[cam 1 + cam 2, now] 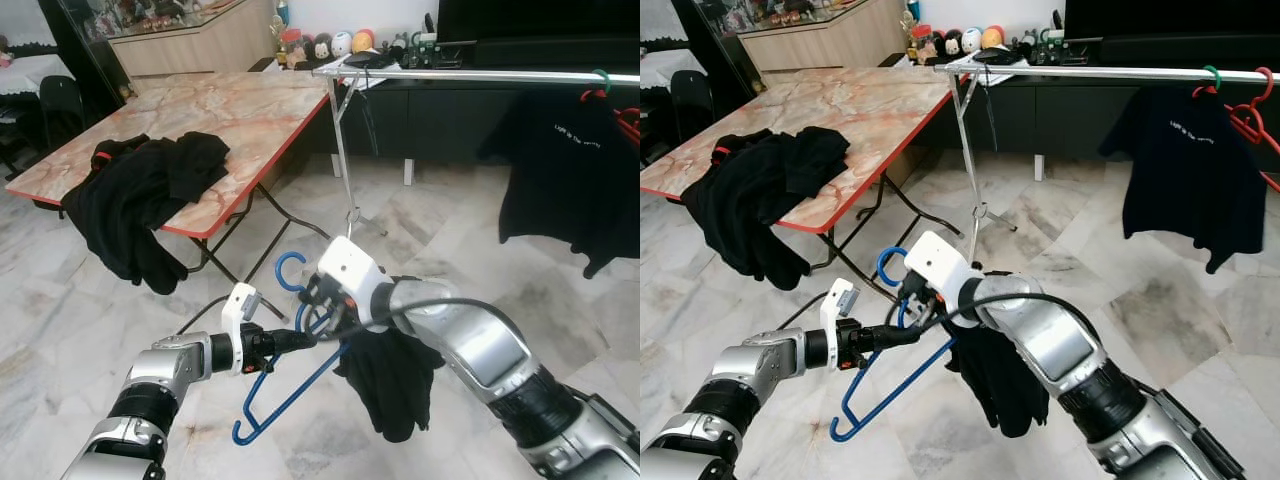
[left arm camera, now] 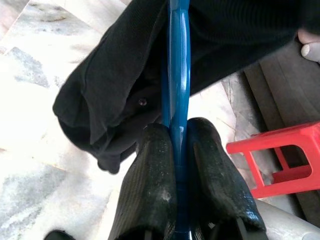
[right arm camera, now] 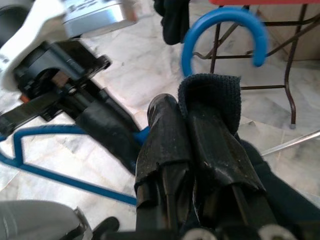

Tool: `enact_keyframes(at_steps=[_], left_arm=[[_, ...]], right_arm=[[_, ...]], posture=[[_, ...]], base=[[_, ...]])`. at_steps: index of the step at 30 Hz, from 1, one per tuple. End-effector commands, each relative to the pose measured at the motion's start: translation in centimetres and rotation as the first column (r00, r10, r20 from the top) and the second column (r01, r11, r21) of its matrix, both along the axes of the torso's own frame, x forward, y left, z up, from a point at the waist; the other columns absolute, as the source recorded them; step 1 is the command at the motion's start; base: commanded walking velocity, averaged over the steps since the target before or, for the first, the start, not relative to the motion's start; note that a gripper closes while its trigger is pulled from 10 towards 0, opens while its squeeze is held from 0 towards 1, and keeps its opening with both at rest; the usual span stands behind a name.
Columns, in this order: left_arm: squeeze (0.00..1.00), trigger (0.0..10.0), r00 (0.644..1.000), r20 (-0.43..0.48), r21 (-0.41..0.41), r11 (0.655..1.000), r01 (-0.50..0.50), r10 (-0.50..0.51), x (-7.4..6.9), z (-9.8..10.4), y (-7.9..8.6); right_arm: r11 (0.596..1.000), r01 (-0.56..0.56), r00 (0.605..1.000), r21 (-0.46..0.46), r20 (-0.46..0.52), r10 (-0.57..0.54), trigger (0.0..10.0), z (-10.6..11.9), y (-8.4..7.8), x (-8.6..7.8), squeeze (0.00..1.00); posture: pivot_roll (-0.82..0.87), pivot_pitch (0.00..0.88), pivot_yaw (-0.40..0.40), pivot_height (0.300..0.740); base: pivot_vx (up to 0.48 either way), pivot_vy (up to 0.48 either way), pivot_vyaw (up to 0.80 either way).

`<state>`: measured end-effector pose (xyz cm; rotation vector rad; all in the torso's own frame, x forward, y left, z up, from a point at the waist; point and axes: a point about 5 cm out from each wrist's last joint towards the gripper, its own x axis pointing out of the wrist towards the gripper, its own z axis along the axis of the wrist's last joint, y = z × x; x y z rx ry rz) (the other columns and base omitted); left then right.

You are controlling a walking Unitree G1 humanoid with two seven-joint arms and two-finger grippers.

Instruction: Hang hanger

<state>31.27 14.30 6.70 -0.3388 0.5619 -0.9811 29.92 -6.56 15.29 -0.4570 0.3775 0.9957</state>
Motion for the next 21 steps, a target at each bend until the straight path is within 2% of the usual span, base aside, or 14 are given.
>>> enact_keyframes(at_steps=[1, 7, 11, 14, 15, 16, 17, 20, 21], left_arm=[[0.0, 10.0, 0.999, 0.03, -0.002, 1.0, -0.026, 0.026, 0.5, 0.6, 0.5], [0.0, 10.0, 0.998, 0.049, -0.047, 0.998, -0.041, 0.044, 0.9, 1.2, 0.2], [0.0, 10.0, 0.997, 0.059, -0.072, 0.996, -0.05, 0.055, 1.2, 1.6, 0.1], [0.0, 10.0, 0.996, 0.07, -0.05, 0.997, -0.058, 0.061, 1.2, 1.6, 0.3], [0.0, 10.0, 0.996, 0.07, -0.05, 0.997, -0.058, 0.061, 1.2, 1.6, 0.3], [0.0, 10.0, 0.995, 0.074, -0.011, 0.998, -0.066, 0.067, 1.2, 1.3, 0.5], [0.0, 10.0, 0.994, 0.079, 0.038, 0.997, -0.073, 0.07, 1.1, 0.9, 0.9], [0.0, 10.0, 0.995, 0.082, 0.056, 0.996, -0.069, 0.065, 1.0, 0.8, 1.0], [0.0, 10.0, 0.995, 0.078, 0.06, 0.996, -0.066, 0.061, 0.9, 0.7, 1.2]], right_arm=[[0.997, -0.07, 0.997, 0.031, 0.039, 0.069, 10.0, 0.9, 1.3, -0.6, 0.0], [0.978, -0.185, 0.982, 0.101, 0.064, 0.179, 10.0, 1.8, 2.1, -1.4, 0.0], [0.966, -0.241, 0.969, 0.091, 0.085, 0.233, 10.0, 1.8, 2.1, -1.8, 0.0], [0.989, -0.145, 0.984, 0.035, 0.111, 0.141, 10.0, 1.4, 1.3, -0.4, 0.0], [0.989, -0.145, 0.984, 0.035, 0.111, 0.141, 10.0, 1.4, 1.3, -0.4, 0.0], [0.996, -0.092, 0.987, 0.023, 0.131, 0.088, 10.0, 1.5, 0.8, 0.4, 0.0], [1.0, -0.014, 0.988, 0.023, 0.155, 0.01, 10.0, 1.8, 0.2, 1.5, 0.0], [0.999, 0.031, 0.985, 0.027, 0.166, -0.035, 10.0, 2.0, -0.2, 2.1, 0.0], [0.996, 0.088, 0.98, 0.033, 0.174, -0.093, 10.0, 2.2, -0.6, 2.8, 0.0]], posture=[[-0.16, 0.006, 0.224, 0.74], [-0.17, 0.0, 0.215, 0.74], [-0.17, 0.0, 0.21, 0.74], [-0.17, 0.0, 0.209, 0.74], [-0.17, 0.0, 0.209, 0.74], [-0.17, 0.0, 0.209, 0.74], [-0.17, 0.0, 0.209, 0.74], [-0.17, 0.0, 0.209, 0.74], [-0.17, 0.0, 0.21, 0.74]], base=[[0.0, 0.0, 0.0], [0.0, 0.0, 0.0], [0.0, 0.0, 0.0], [0.0, 0.0, 0.0], [0.0, 0.0, 0.0], [0.0, 0.0, 0.0], [0.0, 0.0, 0.0], [0.0, 0.0, 0.0], [0.0, 0.0, 0.0]])
